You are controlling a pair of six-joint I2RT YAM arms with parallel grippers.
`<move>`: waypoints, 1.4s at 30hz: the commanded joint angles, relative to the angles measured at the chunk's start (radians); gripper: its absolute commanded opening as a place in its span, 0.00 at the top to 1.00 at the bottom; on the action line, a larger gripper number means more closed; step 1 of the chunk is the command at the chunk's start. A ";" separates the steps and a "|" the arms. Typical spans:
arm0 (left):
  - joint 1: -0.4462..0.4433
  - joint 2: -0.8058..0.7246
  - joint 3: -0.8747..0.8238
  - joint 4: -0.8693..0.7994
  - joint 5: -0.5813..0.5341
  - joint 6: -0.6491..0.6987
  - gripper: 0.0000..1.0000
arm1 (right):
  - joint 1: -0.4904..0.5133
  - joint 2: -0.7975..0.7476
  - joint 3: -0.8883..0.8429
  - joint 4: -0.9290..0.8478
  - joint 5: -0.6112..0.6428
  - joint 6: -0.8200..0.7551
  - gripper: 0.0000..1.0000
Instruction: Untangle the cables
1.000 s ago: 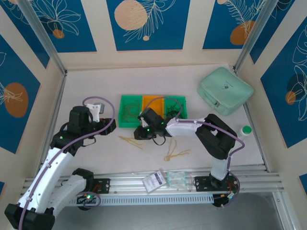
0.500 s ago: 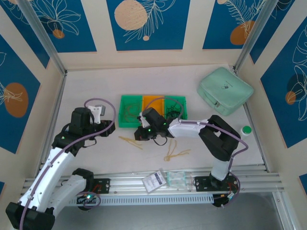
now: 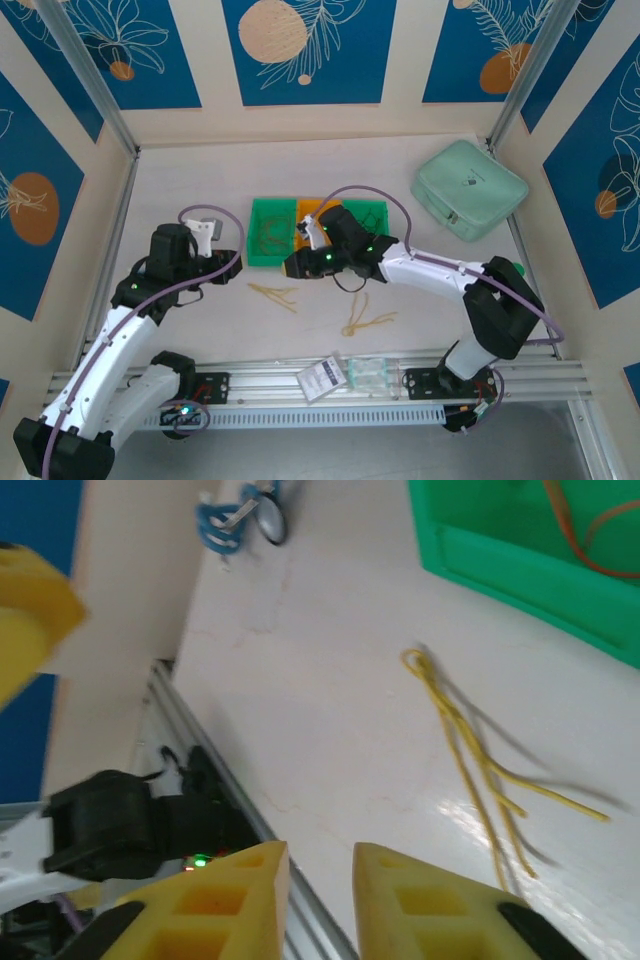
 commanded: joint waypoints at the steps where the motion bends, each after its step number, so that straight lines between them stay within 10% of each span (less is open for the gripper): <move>1: 0.015 0.005 -0.009 0.018 0.021 0.016 0.71 | 0.034 0.065 0.041 -0.161 0.108 -0.032 0.71; 16: 0.015 -0.009 -0.003 -0.009 0.000 0.030 0.70 | 0.069 0.231 0.129 -0.185 0.249 0.008 0.66; 42: 0.015 -0.025 -0.014 -0.027 -0.023 0.045 0.70 | 0.077 0.295 0.145 -0.083 0.123 0.029 0.80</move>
